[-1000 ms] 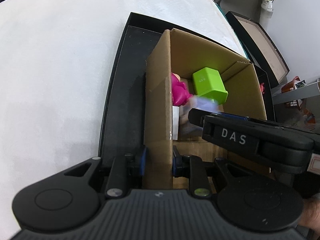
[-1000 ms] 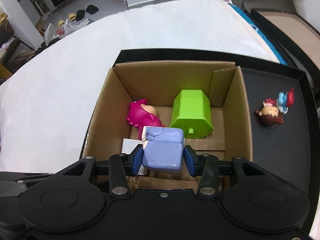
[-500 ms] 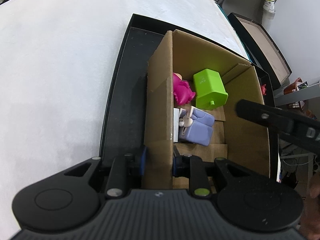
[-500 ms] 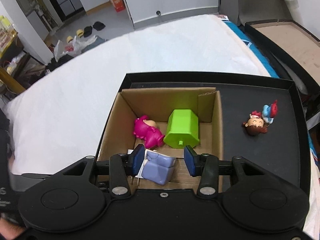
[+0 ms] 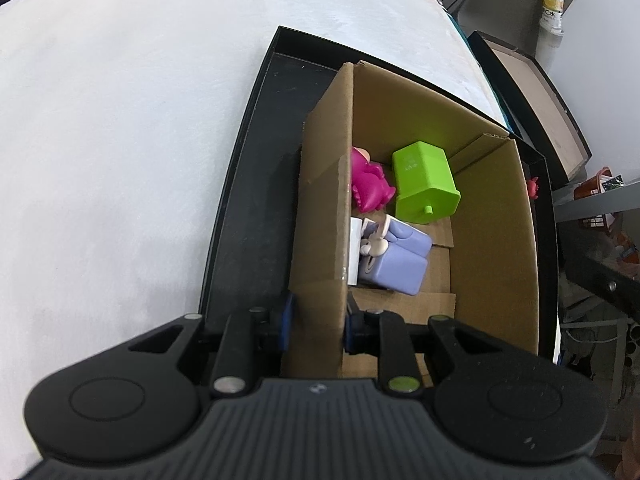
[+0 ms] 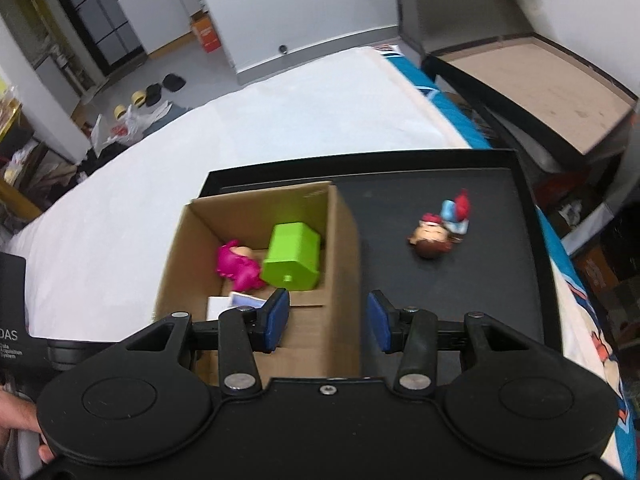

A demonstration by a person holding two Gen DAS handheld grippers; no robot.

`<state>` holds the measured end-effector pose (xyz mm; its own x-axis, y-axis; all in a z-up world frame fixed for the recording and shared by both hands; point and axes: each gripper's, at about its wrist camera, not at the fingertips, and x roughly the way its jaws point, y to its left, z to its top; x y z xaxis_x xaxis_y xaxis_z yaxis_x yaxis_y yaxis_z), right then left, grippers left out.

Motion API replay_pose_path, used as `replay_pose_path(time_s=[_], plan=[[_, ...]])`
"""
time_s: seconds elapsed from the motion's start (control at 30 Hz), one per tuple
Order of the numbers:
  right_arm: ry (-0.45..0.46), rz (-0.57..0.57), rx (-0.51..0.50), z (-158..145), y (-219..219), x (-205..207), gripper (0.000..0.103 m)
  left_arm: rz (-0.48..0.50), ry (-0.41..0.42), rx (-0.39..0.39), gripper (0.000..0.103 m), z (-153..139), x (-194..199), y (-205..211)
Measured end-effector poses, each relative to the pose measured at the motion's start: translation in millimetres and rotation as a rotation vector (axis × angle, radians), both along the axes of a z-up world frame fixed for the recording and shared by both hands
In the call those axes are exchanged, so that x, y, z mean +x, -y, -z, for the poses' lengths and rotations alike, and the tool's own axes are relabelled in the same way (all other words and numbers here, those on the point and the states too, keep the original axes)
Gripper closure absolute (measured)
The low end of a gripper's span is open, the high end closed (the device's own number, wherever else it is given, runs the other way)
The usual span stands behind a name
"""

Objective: Organize rigid objects
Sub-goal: 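Withdraw the right gripper toward the small figurines on the tray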

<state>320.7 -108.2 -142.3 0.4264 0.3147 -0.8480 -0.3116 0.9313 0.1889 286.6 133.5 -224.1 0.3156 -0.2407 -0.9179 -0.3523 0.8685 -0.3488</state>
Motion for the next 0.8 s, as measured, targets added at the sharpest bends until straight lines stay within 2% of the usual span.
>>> replay_pose_path(time_s=[0.47,0.53,0.67,0.73,0.8], plan=[[-0.024,0.039,0.032,16,54,1,0.058,-0.012,-0.013,0.049,0.082,-4,2,8],[-0.022,0.036,0.036,17,59,1,0.05,-0.016,-0.015,0.052,0.082,-4,2,9],[-0.009,0.036,0.046,18,69,2,0.042,-0.015,-0.02,0.062,0.083,-5,3,10],[0.0,0.039,0.063,18,75,1,0.029,-0.013,-0.02,0.066,0.083,-6,2,10],[0.01,0.037,0.075,18,81,1,0.024,-0.014,-0.019,0.066,0.083,-7,2,10]])
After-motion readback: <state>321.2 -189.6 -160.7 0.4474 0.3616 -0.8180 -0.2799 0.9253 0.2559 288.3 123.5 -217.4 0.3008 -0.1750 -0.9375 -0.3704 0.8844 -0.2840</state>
